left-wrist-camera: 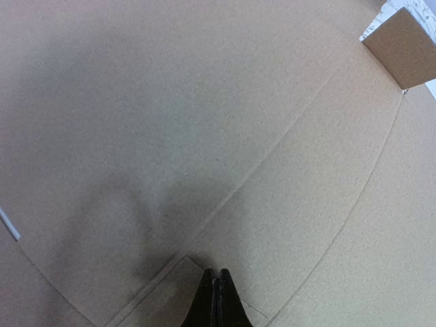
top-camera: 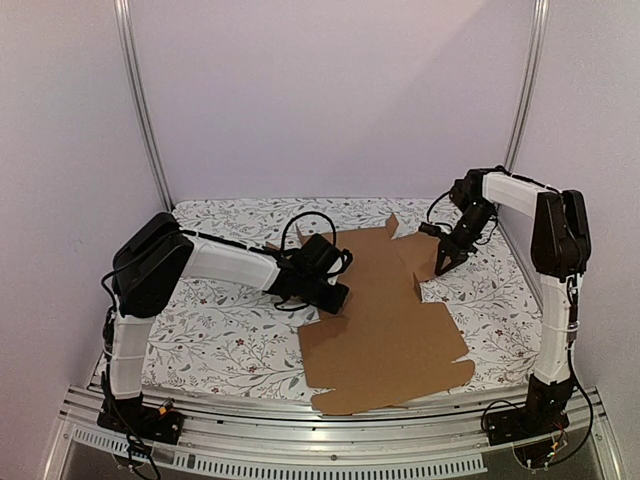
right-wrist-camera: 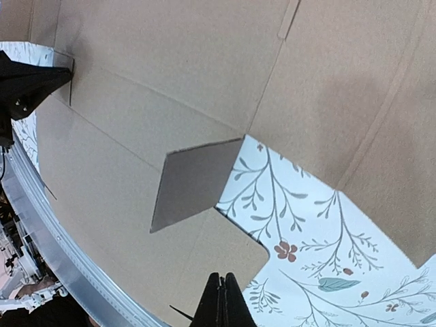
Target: Fold the paper box
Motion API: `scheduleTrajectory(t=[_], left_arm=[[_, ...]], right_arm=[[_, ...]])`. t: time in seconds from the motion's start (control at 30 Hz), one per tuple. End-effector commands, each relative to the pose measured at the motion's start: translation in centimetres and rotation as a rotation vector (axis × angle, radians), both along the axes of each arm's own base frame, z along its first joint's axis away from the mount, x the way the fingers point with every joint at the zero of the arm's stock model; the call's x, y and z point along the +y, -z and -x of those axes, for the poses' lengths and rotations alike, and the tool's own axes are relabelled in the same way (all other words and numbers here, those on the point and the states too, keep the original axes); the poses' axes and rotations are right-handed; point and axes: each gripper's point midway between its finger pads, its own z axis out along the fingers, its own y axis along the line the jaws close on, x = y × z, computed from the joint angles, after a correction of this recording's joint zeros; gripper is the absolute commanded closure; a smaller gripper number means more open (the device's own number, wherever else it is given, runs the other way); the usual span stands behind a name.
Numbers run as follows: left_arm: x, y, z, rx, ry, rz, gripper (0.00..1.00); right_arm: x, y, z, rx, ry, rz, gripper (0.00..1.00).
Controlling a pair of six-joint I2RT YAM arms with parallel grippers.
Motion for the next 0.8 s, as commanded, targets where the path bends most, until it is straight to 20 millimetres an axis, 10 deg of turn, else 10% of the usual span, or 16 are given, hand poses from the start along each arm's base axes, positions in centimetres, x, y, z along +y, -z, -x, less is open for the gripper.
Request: scheduleTrajectory(t=[0.0,0.17,0.77], left_arm=[[7.3,8.4,6.2,0.272,0.015,-0.301,1.00],[7.3,8.3,6.2,0.270,0.014,-0.301,1.00],[7.6,8.4,6.3,0.260,0.018,-0.301,1.00]], right_arm=[[2.8,0.9,-0.8,0.018,-0.025,-0.014,1.00],[6.3,4.7,1.3,0.098,-0.130,-0.006,1.00],[4.6,11.0,1.9,0.145,-0.060,0.121,1.00]])
